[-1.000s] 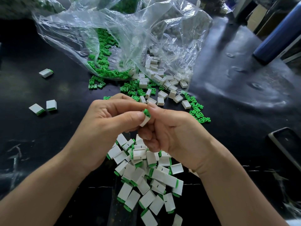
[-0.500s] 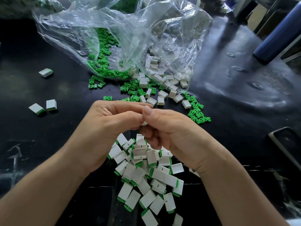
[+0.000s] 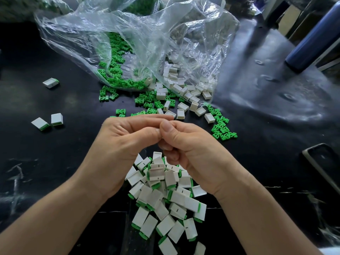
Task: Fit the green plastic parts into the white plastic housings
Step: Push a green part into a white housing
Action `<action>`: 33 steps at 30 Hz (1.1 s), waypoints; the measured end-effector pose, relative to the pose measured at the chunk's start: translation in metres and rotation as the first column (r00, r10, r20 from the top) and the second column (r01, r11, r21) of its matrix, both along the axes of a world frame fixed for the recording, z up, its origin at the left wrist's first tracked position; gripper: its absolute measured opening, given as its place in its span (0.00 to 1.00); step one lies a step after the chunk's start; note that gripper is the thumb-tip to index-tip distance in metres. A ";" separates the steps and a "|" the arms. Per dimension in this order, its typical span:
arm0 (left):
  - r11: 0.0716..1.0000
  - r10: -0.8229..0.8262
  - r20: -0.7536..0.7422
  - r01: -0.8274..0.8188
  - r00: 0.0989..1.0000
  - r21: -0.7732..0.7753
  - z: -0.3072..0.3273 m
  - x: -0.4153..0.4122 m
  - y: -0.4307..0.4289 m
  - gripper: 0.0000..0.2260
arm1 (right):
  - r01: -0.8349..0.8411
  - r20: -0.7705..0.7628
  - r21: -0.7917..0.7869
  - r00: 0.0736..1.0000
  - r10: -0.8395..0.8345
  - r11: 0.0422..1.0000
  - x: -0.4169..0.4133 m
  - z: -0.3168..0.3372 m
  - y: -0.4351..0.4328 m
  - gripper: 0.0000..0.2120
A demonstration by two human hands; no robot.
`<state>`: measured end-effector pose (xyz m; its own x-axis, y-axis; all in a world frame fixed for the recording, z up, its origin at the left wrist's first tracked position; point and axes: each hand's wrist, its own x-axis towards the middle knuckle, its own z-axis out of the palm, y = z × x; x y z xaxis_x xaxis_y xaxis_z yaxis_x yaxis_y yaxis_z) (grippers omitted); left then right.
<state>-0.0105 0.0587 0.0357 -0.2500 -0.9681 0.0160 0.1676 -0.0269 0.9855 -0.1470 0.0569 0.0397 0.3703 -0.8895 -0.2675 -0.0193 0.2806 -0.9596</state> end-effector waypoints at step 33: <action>1.000 -0.002 -0.035 0.002 0.999 0.015 0.000 0.000 0.001 0.10 | -0.046 0.002 -0.019 0.999 0.046 0.999 -0.005 0.001 0.001 0.19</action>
